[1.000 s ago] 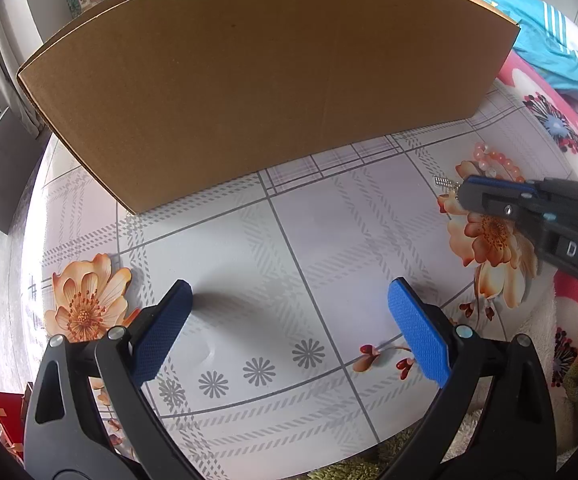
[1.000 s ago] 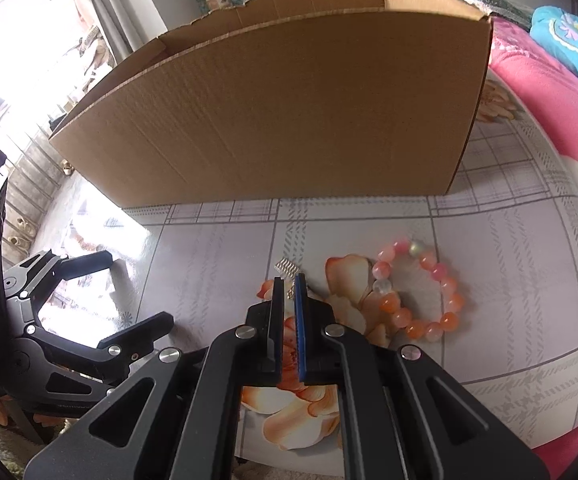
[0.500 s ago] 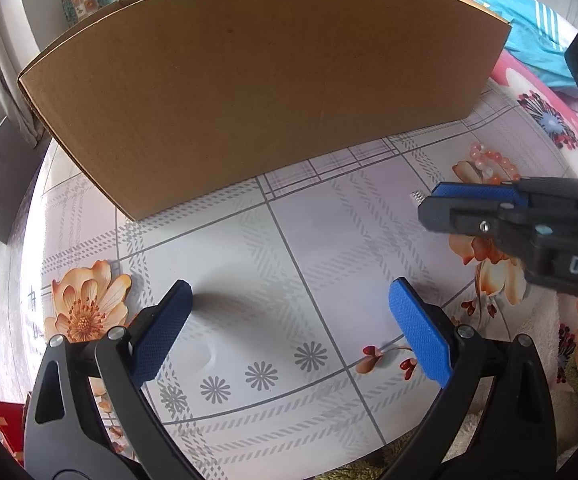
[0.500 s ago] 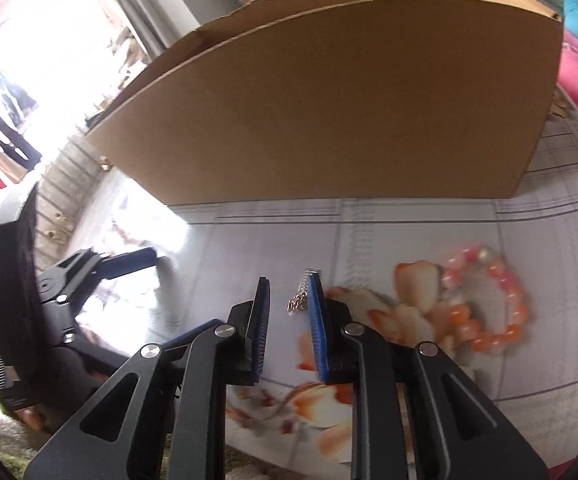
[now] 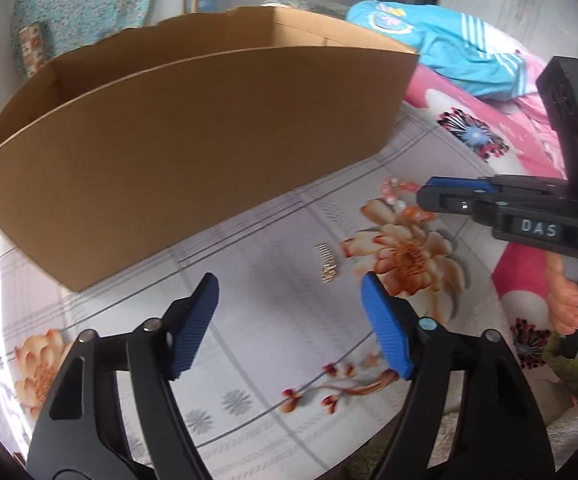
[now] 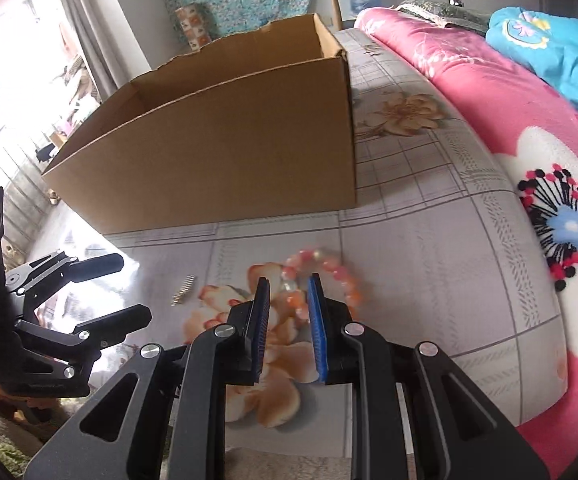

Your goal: Organize jewelry

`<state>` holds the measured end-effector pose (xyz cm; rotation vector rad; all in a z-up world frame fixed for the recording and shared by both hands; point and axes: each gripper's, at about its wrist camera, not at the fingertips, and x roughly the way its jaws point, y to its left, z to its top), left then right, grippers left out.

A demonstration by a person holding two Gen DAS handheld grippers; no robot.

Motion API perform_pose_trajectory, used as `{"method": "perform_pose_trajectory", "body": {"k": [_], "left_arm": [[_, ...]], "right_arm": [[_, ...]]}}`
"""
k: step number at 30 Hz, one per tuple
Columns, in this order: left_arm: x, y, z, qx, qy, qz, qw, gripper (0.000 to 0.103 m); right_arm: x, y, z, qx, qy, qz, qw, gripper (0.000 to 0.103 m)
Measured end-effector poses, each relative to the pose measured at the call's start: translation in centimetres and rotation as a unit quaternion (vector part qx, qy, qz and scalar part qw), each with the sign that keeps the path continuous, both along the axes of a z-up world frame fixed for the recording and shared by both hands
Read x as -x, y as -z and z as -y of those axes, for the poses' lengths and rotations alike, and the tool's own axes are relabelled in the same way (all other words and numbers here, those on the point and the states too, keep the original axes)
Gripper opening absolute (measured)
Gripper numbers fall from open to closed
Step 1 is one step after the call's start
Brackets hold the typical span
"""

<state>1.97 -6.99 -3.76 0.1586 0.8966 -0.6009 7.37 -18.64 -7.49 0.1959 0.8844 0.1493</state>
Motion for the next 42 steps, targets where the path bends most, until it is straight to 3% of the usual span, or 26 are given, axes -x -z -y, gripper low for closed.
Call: {"method": "perform_pose_trajectory", "body": {"k": [5, 10, 16, 20, 27, 28, 30, 36, 42], "left_arm": [[-0.1, 0.6, 2.2, -0.02, 0.031, -0.001, 0.9993, 0.044], [-0.8, 1.0, 3.9, -0.053, 0.043, 0.004, 0.9977, 0.033], [-0.7, 1.1, 4.9, -0.089, 0.053, 0.022, 0.9944, 0.006], [-0.4, 1.0, 5.5, -0.103, 0.059, 0.035, 0.9923, 0.004], [-0.2, -0.4, 5.0, -0.066, 0.056, 0.041, 0.9954, 0.003], [-0.2, -0.8, 4.8, -0.06, 0.056, 0.043, 0.9957, 0.003], [-0.1, -1.5, 4.5, -0.05, 0.054, 0.045, 0.9963, 0.003], [0.3, -4.1, 3.9, -0.017, 0.051, 0.059, 0.9968, 0.003], [0.6, -7.8, 2.2, 0.032, 0.053, 0.085, 0.9945, 0.003]], "right_arm": [[0.1, 0.4, 0.7, 0.009, -0.012, 0.008, 1.0, 0.02], [-0.4, 0.8, 1.0, 0.008, -0.033, 0.006, 0.999, 0.02], [-1.1, 1.4, 0.9, 0.016, -0.046, 0.003, 0.999, 0.02], [-0.9, 1.5, 0.2, 0.037, -0.052, 0.005, 0.998, 0.02], [-0.9, 1.4, -1.2, 0.089, -0.059, 0.008, 0.994, 0.019], [-0.9, 1.4, -1.2, 0.088, -0.059, 0.007, 0.994, 0.01], [-0.9, 1.4, -0.8, 0.075, -0.056, 0.004, 0.996, 0.01], [-0.6, 0.9, 3.5, -0.069, -0.019, 0.01, 0.997, 0.009], [0.5, -0.7, 8.4, -0.215, 0.015, 0.05, 0.975, 0.009]]}}
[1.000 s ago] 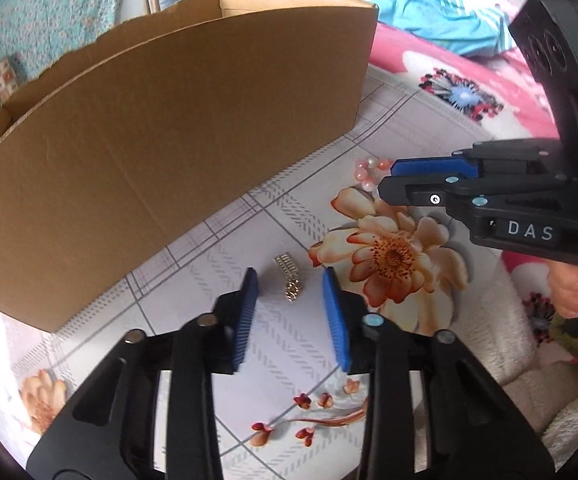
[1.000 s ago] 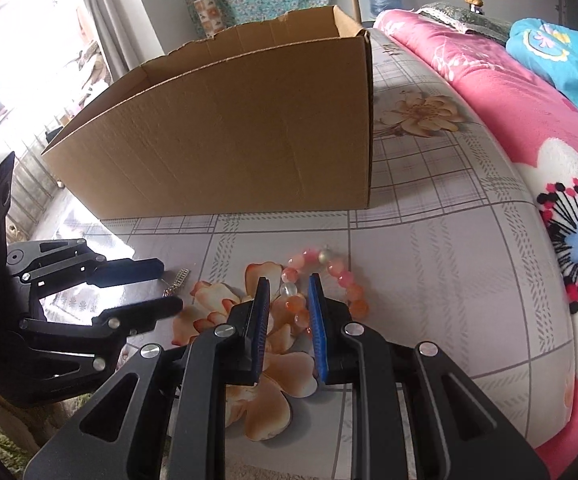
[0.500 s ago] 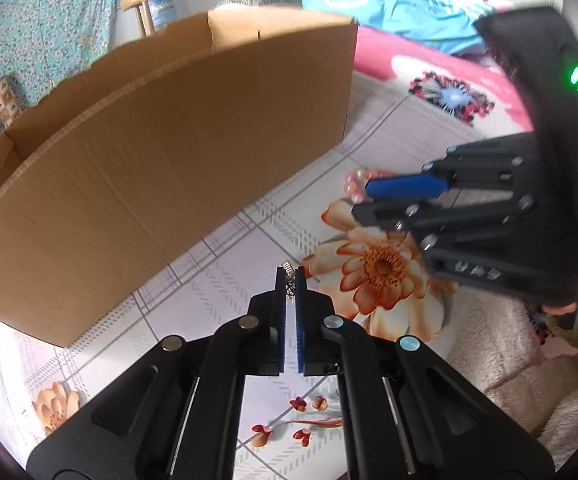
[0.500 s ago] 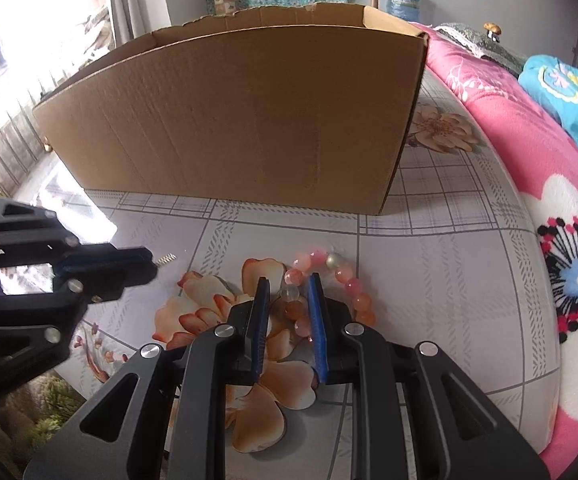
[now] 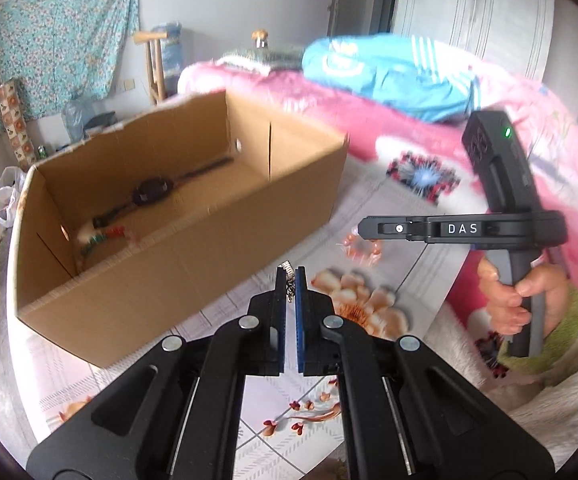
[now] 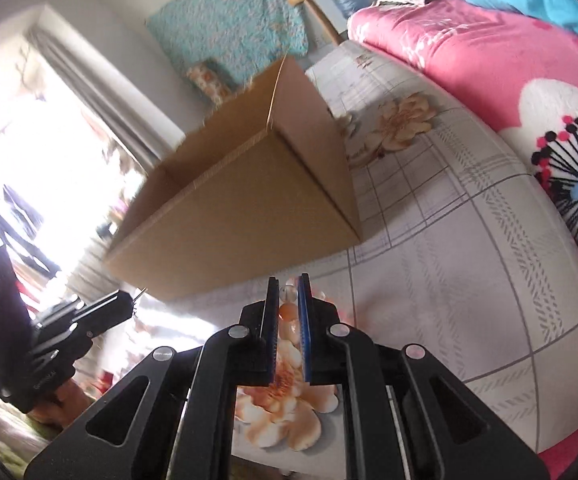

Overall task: Organize jewelry
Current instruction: 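Carry the spring and pink bead bracelet in both grippers over the box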

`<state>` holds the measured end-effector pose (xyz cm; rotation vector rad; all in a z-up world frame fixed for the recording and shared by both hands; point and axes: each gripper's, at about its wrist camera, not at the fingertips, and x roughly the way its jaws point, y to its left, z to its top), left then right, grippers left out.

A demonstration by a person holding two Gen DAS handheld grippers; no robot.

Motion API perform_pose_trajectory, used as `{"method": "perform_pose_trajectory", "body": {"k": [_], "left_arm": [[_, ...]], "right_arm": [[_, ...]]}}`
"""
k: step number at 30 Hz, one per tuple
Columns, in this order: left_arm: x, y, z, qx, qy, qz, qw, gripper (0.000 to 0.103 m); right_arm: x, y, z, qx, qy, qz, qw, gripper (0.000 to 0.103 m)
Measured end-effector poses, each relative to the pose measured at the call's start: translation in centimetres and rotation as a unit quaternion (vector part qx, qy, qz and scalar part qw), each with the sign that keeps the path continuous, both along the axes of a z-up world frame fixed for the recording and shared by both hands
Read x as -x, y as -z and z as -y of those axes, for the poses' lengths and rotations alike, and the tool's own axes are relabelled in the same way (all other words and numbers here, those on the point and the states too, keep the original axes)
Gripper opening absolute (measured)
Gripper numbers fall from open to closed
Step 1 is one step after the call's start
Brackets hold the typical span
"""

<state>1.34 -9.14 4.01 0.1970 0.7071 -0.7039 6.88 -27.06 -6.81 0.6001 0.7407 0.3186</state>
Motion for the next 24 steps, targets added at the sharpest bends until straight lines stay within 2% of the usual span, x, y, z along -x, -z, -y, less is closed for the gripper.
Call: {"method": "perform_pose_trajectory", "body": {"k": [3, 8, 10, 14, 17, 20, 21, 24], "left_arm": [[-0.1, -2.2, -1.1, 0.023, 0.003, 0.013, 0.9996, 0.003], [-1.7, -5.4, -2.8, 0.034, -0.005, 0.04, 0.9986, 0.003], [-3.3, -6.5, -3.3, 0.032, -0.003, 0.034, 0.9989, 0.003], [-7.9, -7.6, -3.9, 0.028, 0.005, -0.017, 0.9994, 0.003], [-12.6, -7.6, -3.4, 0.01, 0.012, -0.064, 0.9978, 0.003], [-16.6, -6.4, -2.6, -0.012, 0.013, -0.11, 0.9938, 0.003], [-17.8, -5.8, -2.2, -0.018, 0.015, -0.124, 0.992, 0.003], [-20.6, -3.4, -1.1, -0.044, 0.014, -0.163, 0.9855, 0.003]], "right_arm": [[0.6, -1.2, 1.5, -0.043, 0.006, 0.026, 0.999, 0.009], [1.1, -5.9, 1.6, -0.028, 0.011, 0.085, 0.996, 0.009], [0.8, -8.2, 1.4, -0.015, 0.002, 0.112, 0.994, 0.009], [-1.5, -12.3, 0.8, 0.011, -0.034, 0.14, 0.99, 0.009], [-4.9, -13.6, -0.4, 0.038, -0.078, 0.124, 0.989, 0.009], [-8.6, -13.6, -2.1, 0.103, -0.124, 0.09, 0.983, 0.009], [-9.7, -13.4, -2.7, 0.124, -0.14, 0.075, 0.979, 0.009], [-12.7, -12.0, -5.0, 0.215, -0.19, 0.034, 0.957, 0.01]]}}
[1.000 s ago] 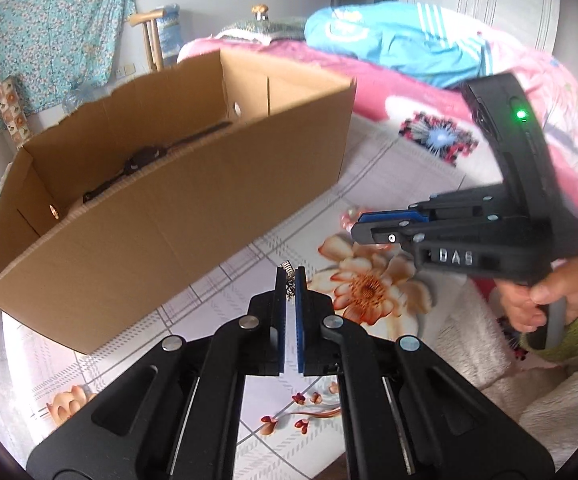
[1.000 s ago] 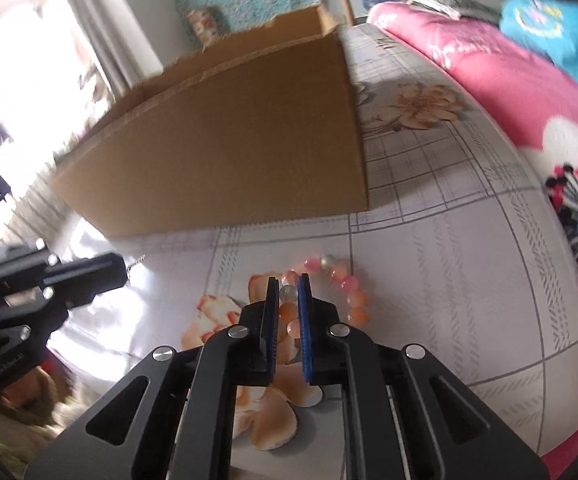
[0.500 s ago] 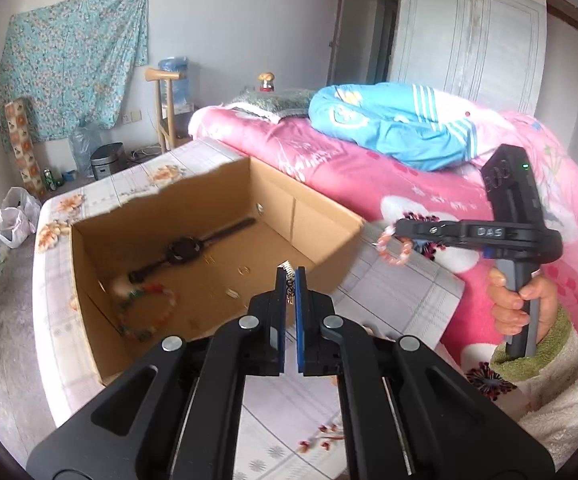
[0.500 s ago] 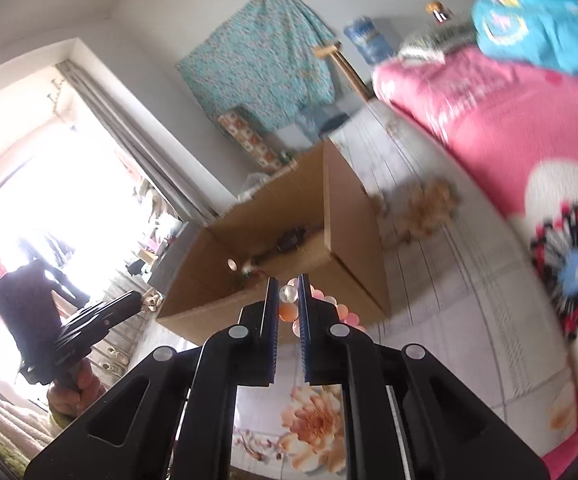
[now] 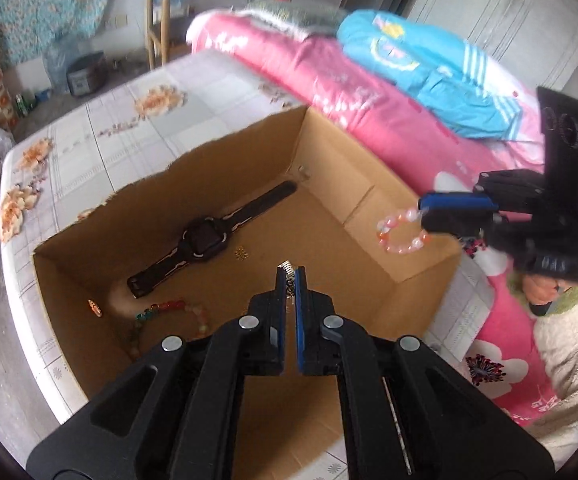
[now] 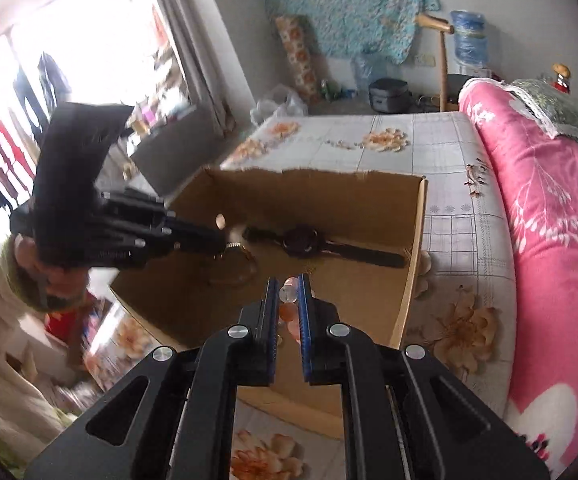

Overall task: Organize jewelry
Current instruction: 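Carry the spring and pink bead bracelet in both grippers over the box, then open both grippers over the box to drop the spring and bracelet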

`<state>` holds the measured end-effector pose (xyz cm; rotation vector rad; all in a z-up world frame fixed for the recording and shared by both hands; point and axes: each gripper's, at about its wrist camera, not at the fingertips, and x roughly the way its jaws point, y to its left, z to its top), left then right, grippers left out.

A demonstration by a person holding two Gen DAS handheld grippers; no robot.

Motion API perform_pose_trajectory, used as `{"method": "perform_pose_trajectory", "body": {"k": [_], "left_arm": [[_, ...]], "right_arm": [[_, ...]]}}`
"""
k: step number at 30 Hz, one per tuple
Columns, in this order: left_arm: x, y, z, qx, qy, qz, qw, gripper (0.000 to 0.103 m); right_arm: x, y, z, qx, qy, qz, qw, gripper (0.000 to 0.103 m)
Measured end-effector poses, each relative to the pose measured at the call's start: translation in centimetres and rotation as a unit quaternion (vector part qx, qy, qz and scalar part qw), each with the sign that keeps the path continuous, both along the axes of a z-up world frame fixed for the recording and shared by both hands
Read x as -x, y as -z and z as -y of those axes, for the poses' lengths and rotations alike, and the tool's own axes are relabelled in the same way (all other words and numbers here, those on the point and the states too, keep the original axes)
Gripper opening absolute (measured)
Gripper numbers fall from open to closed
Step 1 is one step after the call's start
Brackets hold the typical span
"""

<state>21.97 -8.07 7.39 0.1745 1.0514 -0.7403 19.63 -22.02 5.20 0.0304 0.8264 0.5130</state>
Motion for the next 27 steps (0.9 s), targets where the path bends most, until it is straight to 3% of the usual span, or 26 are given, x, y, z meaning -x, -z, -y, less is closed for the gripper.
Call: {"method": "perform_pose_trajectory", "body": {"k": [4, 7, 9, 12, 15, 21, 22, 23, 25, 27], "left_arm": [[-2.6, 2.7, 1.3, -0.021, 0.004, -0.047, 0.9987, 0.003], [-4.1, 4.2, 2.3, -0.03, 0.005, -0.075, 0.9967, 0.003], [-5.0, 4.9, 3.2, -0.036, 0.009, -0.094, 0.9949, 0.003], [-5.7, 5.6, 4.4, -0.038, 0.016, -0.105, 0.9936, 0.003], [-6.1, 5.9, 5.8, -0.036, 0.029, -0.111, 0.9927, 0.003], [-7.2, 6.8, 9.1, -0.028, 0.043, -0.118, 0.9917, 0.004], [-7.3, 7.3, 9.7, -0.035, 0.04, -0.121, 0.9913, 0.008], [-7.4, 7.6, 10.0, -0.042, 0.039, -0.126, 0.9904, 0.025], [-7.4, 8.0, 10.3, -0.064, 0.028, -0.122, 0.9901, 0.041], [-6.9, 7.0, 10.1, -0.066, 0.026, -0.102, 0.9922, 0.041]], "right_arm": [[-2.4, 3.5, -4.0, 0.149, -0.063, -0.037, 0.986, 0.01], [-3.0, 6.0, -6.2, 0.214, -0.108, -0.072, 0.968, 0.011], [-2.9, 6.5, -6.4, 0.229, -0.112, -0.074, 0.964, 0.011], [-2.6, 4.9, -4.4, 0.181, -0.084, -0.053, 0.978, 0.024], [-1.2, 1.8, 0.1, 0.089, -0.023, -0.019, 0.996, 0.027], [2.4, -0.3, 6.3, -0.037, 0.069, 0.021, 0.997, 0.033], [2.6, -0.2, 6.6, -0.045, 0.076, 0.022, 0.996, 0.033], [3.1, 0.0, 7.0, -0.051, 0.086, 0.024, 0.995, 0.034], [3.6, 0.7, 7.1, -0.055, 0.097, 0.025, 0.993, 0.034], [4.4, 1.0, 7.1, -0.057, 0.107, 0.028, 0.992, 0.035]]}}
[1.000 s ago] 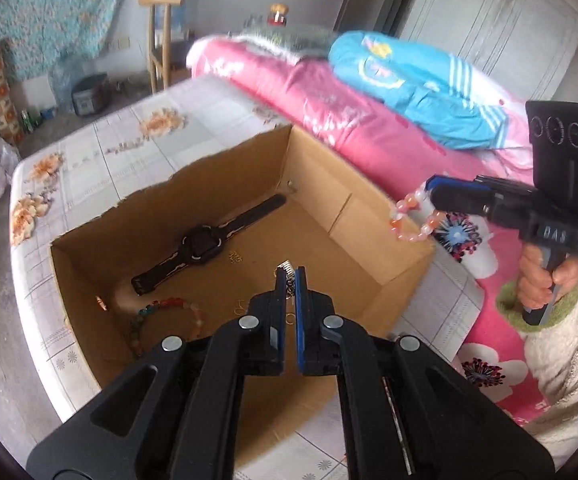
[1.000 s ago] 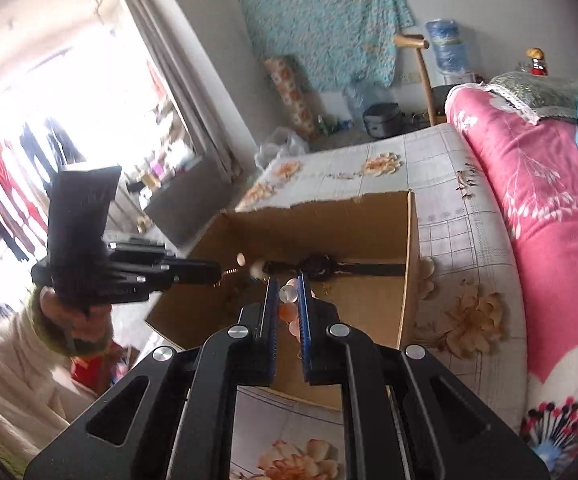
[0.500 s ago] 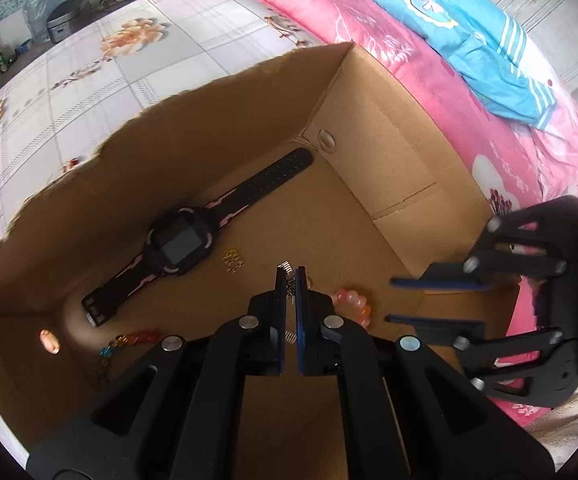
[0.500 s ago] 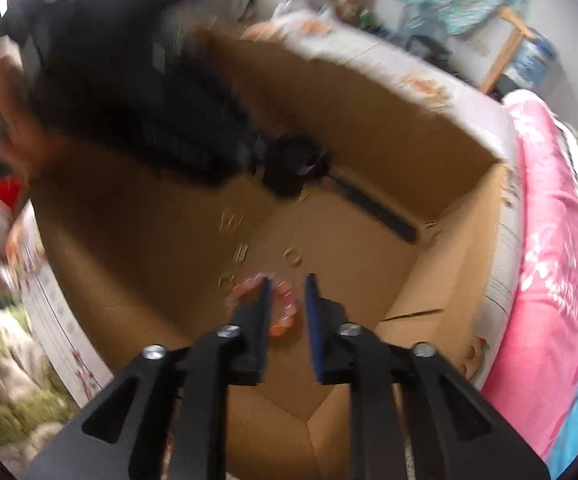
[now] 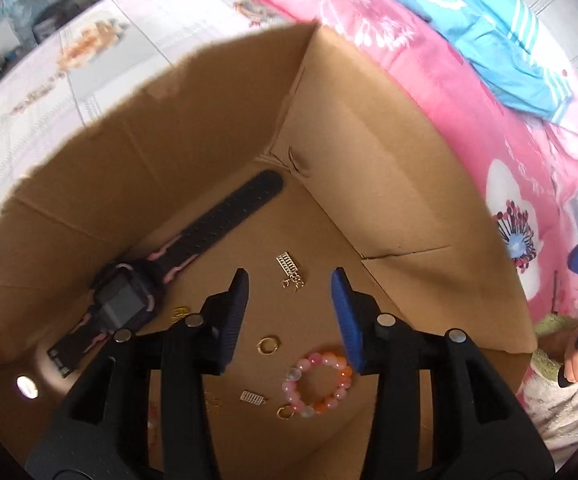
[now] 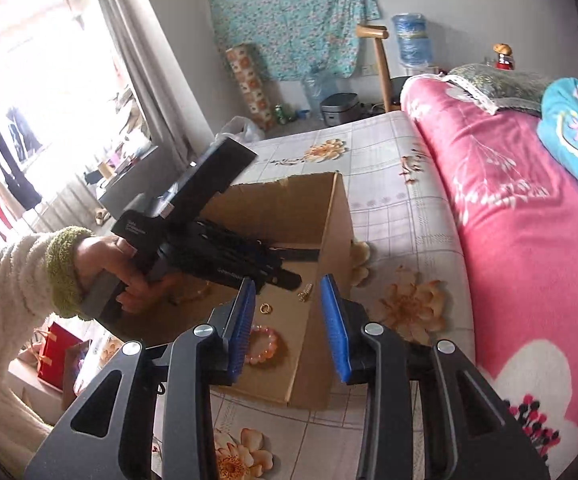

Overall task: Organize jewelry
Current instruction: 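Open both grippers over the box to drop the spring and bracelet, then withdraw both open grippers from the box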

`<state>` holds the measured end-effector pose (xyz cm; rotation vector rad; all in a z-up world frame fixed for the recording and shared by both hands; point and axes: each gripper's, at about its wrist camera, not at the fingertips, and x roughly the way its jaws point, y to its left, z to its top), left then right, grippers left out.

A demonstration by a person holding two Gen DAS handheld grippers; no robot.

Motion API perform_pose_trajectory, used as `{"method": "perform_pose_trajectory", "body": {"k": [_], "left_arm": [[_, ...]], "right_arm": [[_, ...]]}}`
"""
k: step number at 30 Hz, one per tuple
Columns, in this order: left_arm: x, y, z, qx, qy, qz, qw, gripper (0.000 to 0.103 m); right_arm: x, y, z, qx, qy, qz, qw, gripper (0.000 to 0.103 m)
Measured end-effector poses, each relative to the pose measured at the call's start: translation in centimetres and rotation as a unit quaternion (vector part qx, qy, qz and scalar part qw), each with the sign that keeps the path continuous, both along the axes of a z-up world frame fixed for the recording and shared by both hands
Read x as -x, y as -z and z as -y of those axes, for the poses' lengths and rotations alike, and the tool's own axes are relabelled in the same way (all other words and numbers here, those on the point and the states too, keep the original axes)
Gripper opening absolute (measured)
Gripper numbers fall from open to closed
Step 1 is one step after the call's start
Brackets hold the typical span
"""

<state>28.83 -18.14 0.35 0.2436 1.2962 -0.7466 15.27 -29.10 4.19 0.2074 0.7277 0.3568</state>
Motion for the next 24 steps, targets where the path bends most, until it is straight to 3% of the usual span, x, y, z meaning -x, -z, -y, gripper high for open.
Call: {"method": "perform_pose_trajectory", "body": {"k": [4, 8, 10, 13, 18, 21, 24], "left_arm": [[2.3, -4.1, -1.7, 0.009, -0.001, 0.057, 0.9983, 0.053], [7.3, -10.5, -5.1, 0.04, -0.005, 0.139, 0.9895, 0.074], [10.2, -12.9, -7.4, 0.059, -0.017, 0.182, 0.9813, 0.085], [15.1, -15.4, -11.4, 0.085, -0.06, 0.253, 0.9619, 0.091], [20.7, -14.9, -15.4, 0.09, -0.166, 0.304, 0.9337, 0.095], [22.0, -12.7, -16.8, 0.095, -0.215, 0.279, 0.9311, 0.095], [22.6, -9.9, -17.4, 0.067, -0.269, 0.259, 0.9253, 0.095]], "right_arm": [[1.7, -0.3, 0.6, -0.015, 0.024, 0.014, 0.999, 0.049], [4.0, -1.1, -0.3, -0.01, 0.052, 0.046, 0.998, 0.07], [5.3, -1.5, -1.4, 0.01, 0.068, 0.066, 0.995, 0.077], [6.9, -1.6, -3.5, 0.052, 0.1, 0.089, 0.99, 0.089], [8.3, -1.1, -6.4, 0.105, 0.13, 0.087, 0.982, 0.096], [8.4, -0.5, -7.8, 0.13, 0.144, 0.064, 0.979, 0.096], [8.5, 0.2, -8.9, 0.17, 0.171, 0.054, 0.969, 0.096]]}}
